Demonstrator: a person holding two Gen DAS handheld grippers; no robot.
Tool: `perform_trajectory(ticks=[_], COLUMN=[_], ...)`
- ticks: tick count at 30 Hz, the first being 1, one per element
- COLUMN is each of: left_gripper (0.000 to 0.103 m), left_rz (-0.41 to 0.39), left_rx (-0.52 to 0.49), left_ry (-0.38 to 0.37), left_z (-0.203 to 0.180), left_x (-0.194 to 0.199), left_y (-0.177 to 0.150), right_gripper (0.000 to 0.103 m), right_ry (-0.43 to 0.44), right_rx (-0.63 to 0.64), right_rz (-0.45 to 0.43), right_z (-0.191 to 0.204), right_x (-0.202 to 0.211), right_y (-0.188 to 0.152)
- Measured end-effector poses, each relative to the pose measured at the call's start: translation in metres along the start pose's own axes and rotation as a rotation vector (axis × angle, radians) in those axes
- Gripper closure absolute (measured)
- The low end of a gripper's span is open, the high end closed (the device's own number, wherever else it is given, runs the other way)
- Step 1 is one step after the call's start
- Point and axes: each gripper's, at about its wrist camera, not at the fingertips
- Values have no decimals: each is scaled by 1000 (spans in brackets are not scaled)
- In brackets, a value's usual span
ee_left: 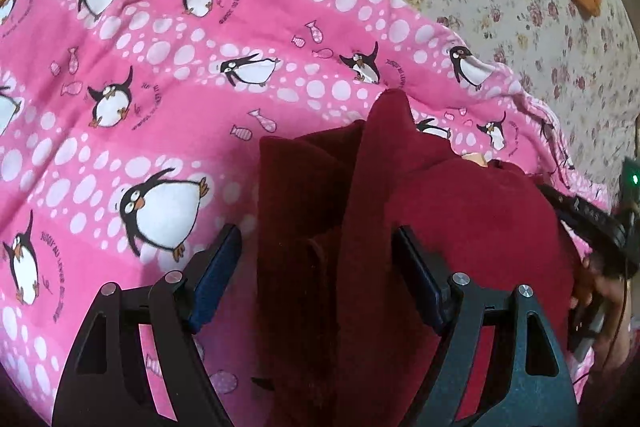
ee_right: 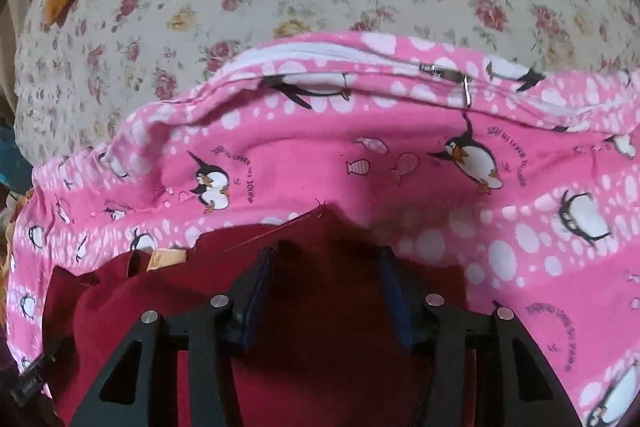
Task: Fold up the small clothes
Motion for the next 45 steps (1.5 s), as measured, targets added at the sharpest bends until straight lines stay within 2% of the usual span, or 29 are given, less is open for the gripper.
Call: perform_trajectory(ticks=[3,10,14,19,22,24,30,34,39,45], left_gripper=[25,25,25,25,25,25,25,25,25,24], left_rz=[-4,-20,-31,-11,-24,-38,-48,-54,-60,-62], left_rx=[18,-13,-20,9,23,21,34,31,30,36], left_ry=[-10,-29,-11,12,6,12,-15,-33,-57,-83], left_z=[0,-5,-5,-3,-3,-5,-3,-1,1,4], left_x=[14,49,61,62,62,61,56,54,52,51], left_y=[-5,-36,-53,-71,-78,-81,-81,-81,-79,-78], right_gripper=[53,53,52,51,51,51,51,51,51,51], right_ry=[-7,72,41,-5,-20,-1,90,139,173,185], right_rx=[41,159,183,182,186,198,325,375,431,476], right_rz=[8,38,77,117,105,93,108,141,134,146], right_z=[8,29,27,18,24,33,92,138,192,244], right_x=[22,84,88,70,82,90,100,81,57,21], right_y=[-7,-48,-70,-81,-81,-81,-97,-96,-90,-89])
Point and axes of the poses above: each gripper's, at about its wrist camera, not at the fingertips, and x roughly against the way its jaws point, z to its left, y to its top, and after that the axes turned 3 degrees about -x, right-handed
